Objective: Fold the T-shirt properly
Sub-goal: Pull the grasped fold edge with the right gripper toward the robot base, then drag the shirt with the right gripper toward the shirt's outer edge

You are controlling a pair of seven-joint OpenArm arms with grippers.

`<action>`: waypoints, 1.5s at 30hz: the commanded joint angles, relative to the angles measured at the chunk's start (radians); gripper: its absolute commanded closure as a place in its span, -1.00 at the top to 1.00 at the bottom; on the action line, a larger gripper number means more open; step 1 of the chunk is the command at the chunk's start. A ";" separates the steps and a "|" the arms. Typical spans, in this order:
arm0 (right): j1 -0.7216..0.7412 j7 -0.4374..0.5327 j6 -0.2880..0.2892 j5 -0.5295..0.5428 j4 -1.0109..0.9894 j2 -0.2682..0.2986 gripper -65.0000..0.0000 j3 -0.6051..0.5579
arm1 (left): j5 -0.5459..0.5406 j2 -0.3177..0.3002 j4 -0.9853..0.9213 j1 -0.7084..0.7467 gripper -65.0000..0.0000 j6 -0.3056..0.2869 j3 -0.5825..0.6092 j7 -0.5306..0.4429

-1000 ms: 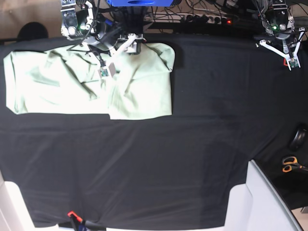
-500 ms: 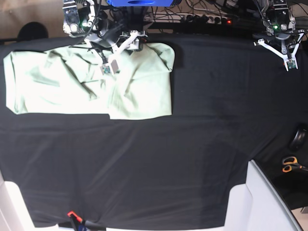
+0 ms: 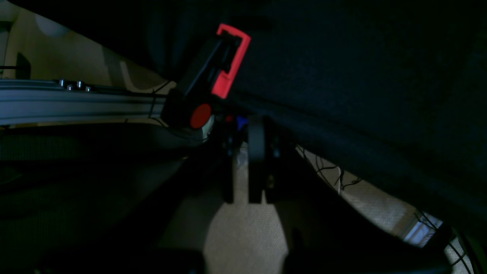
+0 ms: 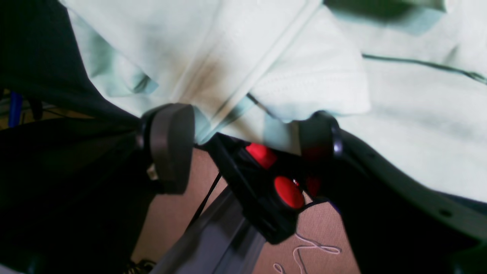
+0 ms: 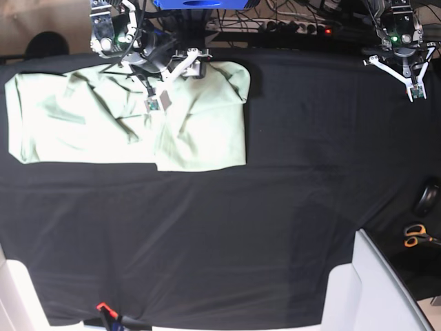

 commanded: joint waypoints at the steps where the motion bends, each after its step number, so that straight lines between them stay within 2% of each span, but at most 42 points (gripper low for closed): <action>1: 0.001 0.009 0.005 0.014 0.020 -0.005 0.25 -0.025 | 0.014 -0.014 0.011 0.004 -0.84 0.007 -0.008 -0.015; 8: 0.014 0.003 0.005 0.014 0.020 -0.001 0.25 -0.037 | 0.014 -0.012 0.011 0.004 -0.84 0.007 -0.008 -0.015; 10: 0.014 0.003 0.005 0.014 0.020 -0.001 0.18 -0.039 | 0.014 -0.012 0.011 0.004 -0.84 0.007 -0.008 -0.015; 12: 0.014 0.003 0.005 0.014 0.020 -0.001 -0.05 -0.039 | 0.014 -0.012 0.011 0.004 -0.84 0.007 -0.008 -0.015; 16: 0.014 0.002 0.005 0.014 0.020 -0.001 -0.73 -0.036 | 0.014 -0.012 0.009 0.004 -0.84 0.007 -0.008 -0.015; 18: 0.014 0.000 0.005 0.014 0.020 -0.001 -1.00 -0.036 | 0.014 -0.012 0.009 0.004 -0.84 0.007 -0.008 -0.015; 30: 0.019 -0.026 0.004 0.010 0.020 0.003 -1.00 0.004 | 0.014 -0.011 0.009 0.004 -0.84 0.007 -0.008 -0.015; 34: 0.028 -0.061 0.004 0.010 0.047 0.041 -1.00 0.007 | 0.014 -0.011 0.009 0.004 -0.84 0.007 -0.008 -0.015; 39: 0.027 -0.078 -0.061 0.010 0.093 0.043 -1.00 0.026 | 0.014 -0.011 0.009 0.004 -0.84 0.007 -0.008 -0.015; 45: 0.033 -0.100 -0.068 0.010 0.110 0.075 -1.00 0.026 | 0.014 -0.011 0.009 0.004 -0.84 0.007 -0.008 -0.015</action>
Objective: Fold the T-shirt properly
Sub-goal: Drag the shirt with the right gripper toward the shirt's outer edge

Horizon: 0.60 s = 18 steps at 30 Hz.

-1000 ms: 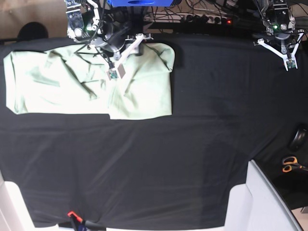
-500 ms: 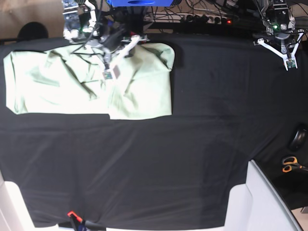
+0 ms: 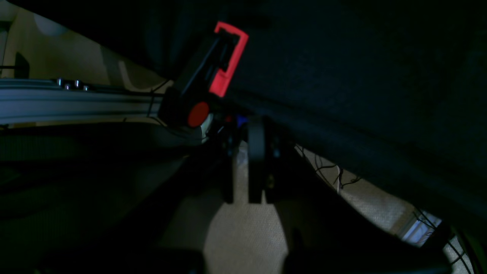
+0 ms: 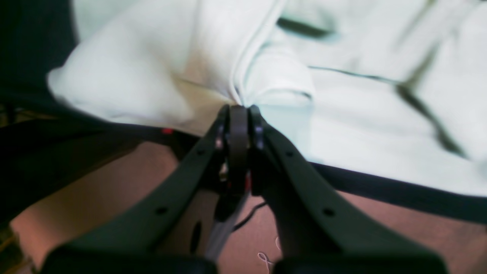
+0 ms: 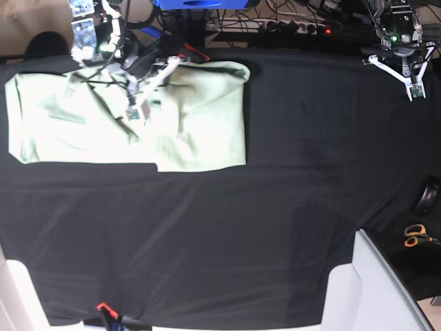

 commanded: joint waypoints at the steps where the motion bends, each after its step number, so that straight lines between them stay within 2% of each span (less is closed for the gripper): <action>1: 0.003 0.010 0.007 0.018 0.031 -0.001 -1.00 -0.002 | 0.014 -0.012 0.013 0.004 -0.84 0.007 -0.007 -0.015; 9: -0.001 0.010 0.004 0.017 0.049 0.002 -1.00 0.000 | 0.014 -0.011 0.012 -0.011 -0.84 0.007 -0.006 -0.010; 14: -0.001 0.010 -0.080 0.020 0.049 0.024 -1.00 0.000 | 0.014 -0.011 -0.001 -0.016 -0.84 0.007 -0.006 -0.010; 18: -0.021 0.013 -0.089 0.023 0.051 0.021 -1.00 0.020 | 0.014 -0.011 -0.013 -0.016 -0.84 0.007 -0.006 -0.010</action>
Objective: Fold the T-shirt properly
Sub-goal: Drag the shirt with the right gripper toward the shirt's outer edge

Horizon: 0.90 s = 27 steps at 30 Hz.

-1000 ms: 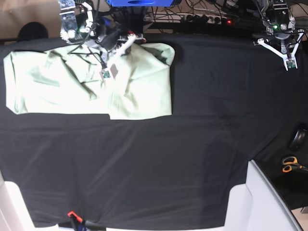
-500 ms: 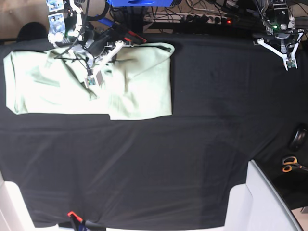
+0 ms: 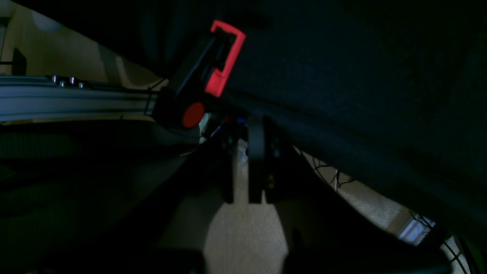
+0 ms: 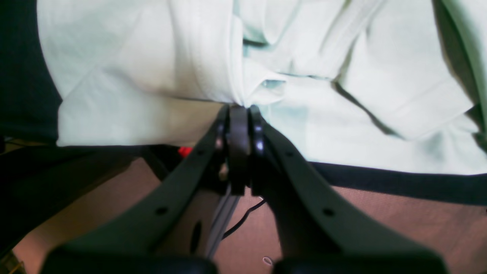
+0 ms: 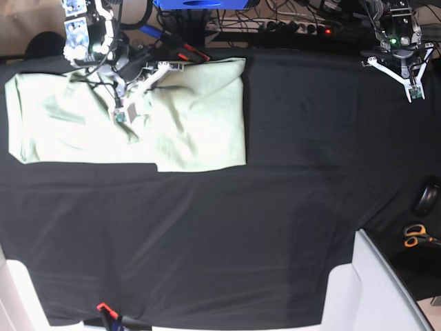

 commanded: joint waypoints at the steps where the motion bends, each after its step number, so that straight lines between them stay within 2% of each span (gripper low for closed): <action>1: -0.004 0.008 0.002 0.004 0.024 -0.006 -1.00 0.016 | 0.015 -0.014 0.011 0.006 -0.84 0.008 -0.006 -0.013; 10: -0.006 0.007 0.005 0.005 0.024 -0.034 -1.00 0.040 | 0.015 -0.016 0.011 0.004 -0.84 0.008 -0.006 -0.013; 16: -0.035 -0.017 0.007 0.007 0.029 -0.086 -0.99 0.040 | 0.015 -0.016 0.011 0.003 -0.84 0.008 -0.006 -0.013; 20: -0.038 -0.020 -0.001 0.105 0.029 -0.084 -0.99 0.043 | 0.015 -0.016 0.011 0.003 -0.84 0.008 -0.006 -0.013; 23: -0.037 -0.020 -0.030 0.159 0.029 -0.084 -0.99 0.109 | 0.015 -0.016 0.011 0.003 -0.84 0.008 -0.006 -0.013; 25: -0.029 -0.020 -0.032 0.162 0.029 -0.080 -0.90 0.128 | 0.015 -0.016 0.011 0.003 -0.84 0.008 -0.006 -0.013; 27: -0.018 -0.026 -0.032 0.162 0.027 -0.073 -0.68 0.131 | 0.015 -0.016 0.009 0.003 -0.84 0.008 -0.006 -0.013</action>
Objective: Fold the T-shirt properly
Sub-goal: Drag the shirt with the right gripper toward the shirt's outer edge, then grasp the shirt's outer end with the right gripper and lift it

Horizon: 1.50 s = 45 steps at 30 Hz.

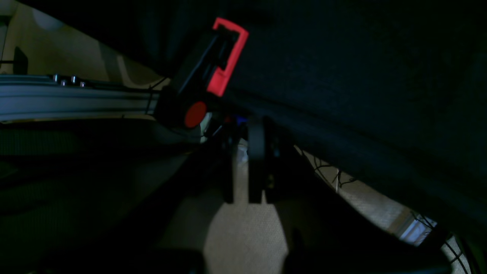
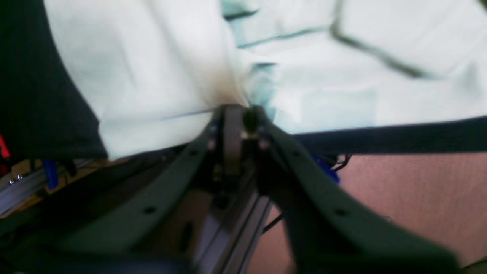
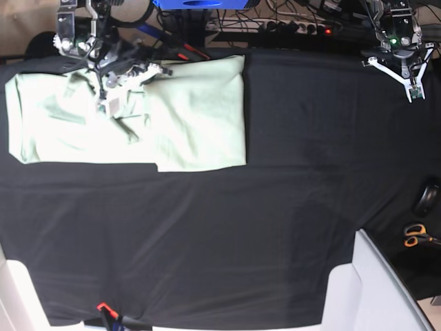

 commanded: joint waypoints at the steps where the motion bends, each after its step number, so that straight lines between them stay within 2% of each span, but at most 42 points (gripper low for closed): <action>1: 0.005 0.002 0.006 0.021 0.018 0.008 -0.54 -0.006 | 0.014 -0.014 0.012 0.003 -0.84 0.008 -0.007 -0.013; 4: 0.001 0.006 0.006 0.021 0.018 0.011 -0.05 -0.007 | 0.014 -0.011 0.012 0.003 -0.84 0.008 -0.007 -0.013; 6: -0.001 0.008 0.005 0.021 0.019 0.011 0.11 -0.003 | 0.014 -0.009 0.012 0.003 -0.84 0.008 -0.007 -0.013; 13: -0.015 0.083 0.008 0.022 0.128 0.008 0.08 0.074 | 0.014 -0.009 0.012 0.003 -0.84 0.008 -0.007 -0.013; 16: 0.020 0.082 0.009 0.021 0.139 0.057 0.07 0.071 | 0.014 -0.006 0.021 0.003 -0.84 0.008 -0.007 -0.015; 18: 0.039 0.082 0.011 0.021 0.135 0.100 -0.13 0.076 | 0.006 -0.004 0.027 0.003 -0.84 0.008 -0.007 -0.016; 20: 0.047 0.083 0.011 0.022 0.135 0.154 -0.62 0.077 | 0.006 0.005 0.030 0.003 -0.84 0.008 -0.005 -0.018; 21: 0.051 0.088 0.011 0.022 0.135 0.178 -0.97 0.079 | 0.006 0.009 0.030 -0.005 -0.84 0.008 -0.005 -0.018; 22: 0.056 0.088 0.011 0.022 0.135 0.198 -1.00 0.080 | 0.006 0.016 0.030 -0.018 -0.84 0.008 -0.002 -0.018; 24: 0.063 0.092 0.011 0.022 0.135 0.230 -0.90 0.082 | 0.006 0.035 0.030 -0.032 -0.84 0.008 -0.005 -0.018; 25: 0.068 0.092 0.011 0.022 0.135 0.246 -0.94 0.096 | 0.006 0.043 0.030 -0.037 -0.84 0.008 -0.003 -0.018; 28: 0.085 0.097 0.018 0.022 0.125 0.267 -1.00 0.215 | 0.005 0.052 0.030 -0.043 -0.84 0.008 0.003 -0.018; 29: 0.091 0.106 0.041 0.022 0.122 0.272 -1.00 0.263 | 0.005 0.057 0.030 -0.052 -0.84 0.008 0.004 -0.018; 31: 0.105 0.112 0.137 0.022 0.098 0.284 -0.99 0.393 | 0.006 0.059 0.029 -0.055 -0.84 0.008 0.004 -0.018; 34: 0.183 0.049 0.374 0.022 0.003 0.289 -0.96 0.605 | 0.009 0.059 0.029 -0.057 -0.84 0.008 0.003 -0.018; 35: 0.217 0.016 0.448 0.021 -0.047 0.290 -0.87 0.671 | 0.013 0.059 0.029 -0.057 -0.84 0.008 0.001 -0.018; 37: 0.275 -0.044 0.552 0.016 -0.129 0.306 -0.59 0.774 | 0.014 0.059 0.029 -0.057 -0.84 0.008 0.001 -0.018; 40: 0.310 -0.089 0.668 0.021 -0.200 0.315 0.02 0.855 | 0.014 0.059 0.029 -0.058 -0.84 0.008 0.003 -0.018; 42: 0.320 -0.095 0.767 0.022 -0.217 0.304 0.44 0.887 | 0.014 0.059 0.029 -0.058 -0.84 0.008 0.003 -0.018; 43: 0.321 -0.092 0.789 0.022 -0.218 0.293 0.53 0.892 | 0.014 0.059 0.029 -0.058 -0.84 0.008 0.004 -0.018; 45: 0.329 -0.096 0.789 0.022 -0.217 0.275 0.54 0.898 | 0.014 0.059 0.029 -0.058 -0.84 0.008 0.004 -0.018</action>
